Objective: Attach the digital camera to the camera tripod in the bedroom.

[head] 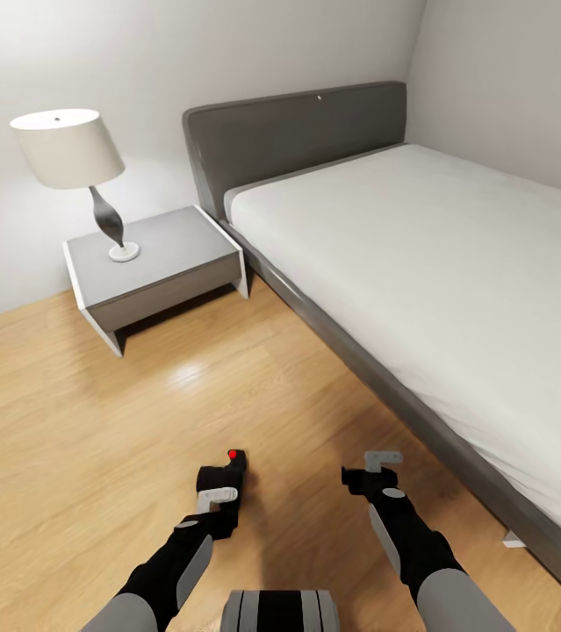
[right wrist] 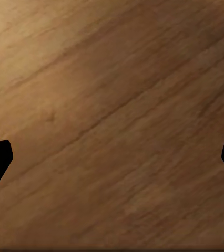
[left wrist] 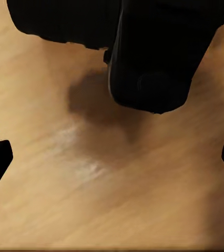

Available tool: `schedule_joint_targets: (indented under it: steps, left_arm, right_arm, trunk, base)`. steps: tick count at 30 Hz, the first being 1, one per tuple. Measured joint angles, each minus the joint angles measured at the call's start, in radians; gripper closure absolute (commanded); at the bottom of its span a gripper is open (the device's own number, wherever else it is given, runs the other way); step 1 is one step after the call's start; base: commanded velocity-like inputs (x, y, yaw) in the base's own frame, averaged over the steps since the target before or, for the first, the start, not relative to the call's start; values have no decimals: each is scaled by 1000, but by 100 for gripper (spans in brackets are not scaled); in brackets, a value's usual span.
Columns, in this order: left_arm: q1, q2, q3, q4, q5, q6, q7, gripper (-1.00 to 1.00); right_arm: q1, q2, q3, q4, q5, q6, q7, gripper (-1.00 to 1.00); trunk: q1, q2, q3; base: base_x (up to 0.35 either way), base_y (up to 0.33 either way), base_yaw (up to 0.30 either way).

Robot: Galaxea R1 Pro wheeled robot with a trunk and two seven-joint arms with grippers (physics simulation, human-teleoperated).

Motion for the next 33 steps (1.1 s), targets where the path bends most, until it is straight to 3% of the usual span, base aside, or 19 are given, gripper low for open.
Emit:
schedule_joint_targets:
  steps: [11,17,25,33]
  left_arm:
    - [0,1,0,-2,-1,-2,0,-100]
    - [0,1,1,-18,-2,-4,5,-100]
    - [1,1,-1,-91,-2,-2,9,-100]
    - [0,1,-2,-108,-2,-1,9,-100]
  right_arm:
    - [0,-1,0,-5,0,0,6,-100]
    - [0,-1,4,-81,-4,12,14,-100]
    - [9,4,4,-263,-11,130,15,-100]
    - [14,8,4,-368,-13,238,22,-100]
  trunk:
    - [5,-3,-43]
    - [8,-4,-66]
    - [11,-6,-97]
    - [14,-7,-120]
  base:
    - [0,0,0]
    - [0,0,0]
    - [0,0,0]
    - [0,0,0]
